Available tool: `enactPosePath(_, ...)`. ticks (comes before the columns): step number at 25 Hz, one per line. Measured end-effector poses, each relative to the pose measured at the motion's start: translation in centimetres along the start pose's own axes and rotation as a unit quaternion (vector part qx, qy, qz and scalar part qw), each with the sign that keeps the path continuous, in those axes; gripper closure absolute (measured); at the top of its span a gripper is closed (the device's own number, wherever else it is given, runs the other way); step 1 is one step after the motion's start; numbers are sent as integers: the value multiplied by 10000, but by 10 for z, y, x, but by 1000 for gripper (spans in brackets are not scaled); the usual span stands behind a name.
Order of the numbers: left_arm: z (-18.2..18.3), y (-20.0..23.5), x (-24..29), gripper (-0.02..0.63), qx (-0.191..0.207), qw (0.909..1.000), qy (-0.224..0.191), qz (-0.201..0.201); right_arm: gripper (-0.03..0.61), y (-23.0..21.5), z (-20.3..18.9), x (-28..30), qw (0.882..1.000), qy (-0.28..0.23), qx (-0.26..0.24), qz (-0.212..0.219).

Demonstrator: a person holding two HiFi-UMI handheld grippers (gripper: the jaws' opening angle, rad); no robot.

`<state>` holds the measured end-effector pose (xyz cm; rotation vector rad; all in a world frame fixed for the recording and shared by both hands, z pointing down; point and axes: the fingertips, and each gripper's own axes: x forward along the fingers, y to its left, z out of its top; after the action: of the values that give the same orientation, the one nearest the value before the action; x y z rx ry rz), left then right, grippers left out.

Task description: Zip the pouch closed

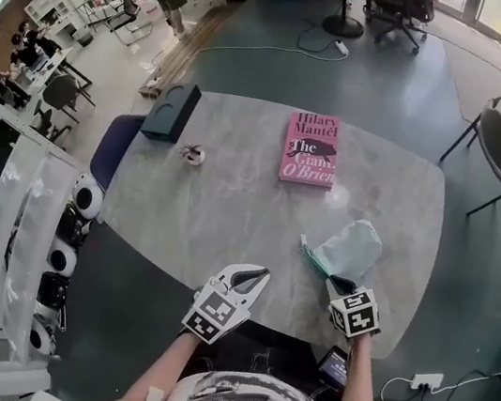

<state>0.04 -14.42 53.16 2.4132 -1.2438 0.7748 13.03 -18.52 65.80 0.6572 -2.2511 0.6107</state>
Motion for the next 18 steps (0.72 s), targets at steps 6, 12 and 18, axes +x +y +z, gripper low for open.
enactPosePath(6, -10, 3, 42, 600, 692, 9943, 442, -675, 557, -2, -3, -22, 9999, 12, 44, -95)
enactPosePath(12, -37, 17, 85, 598, 2059, 9659, 1174, -1044, 558, 4, -5, -33, 9997, 92, -120, -178)
enactPosePath(18, -54, 12, 123, 575, 3170, 9220, 1534, -1610, 558, 13, -7, -39, 9996, 135, -165, -199)
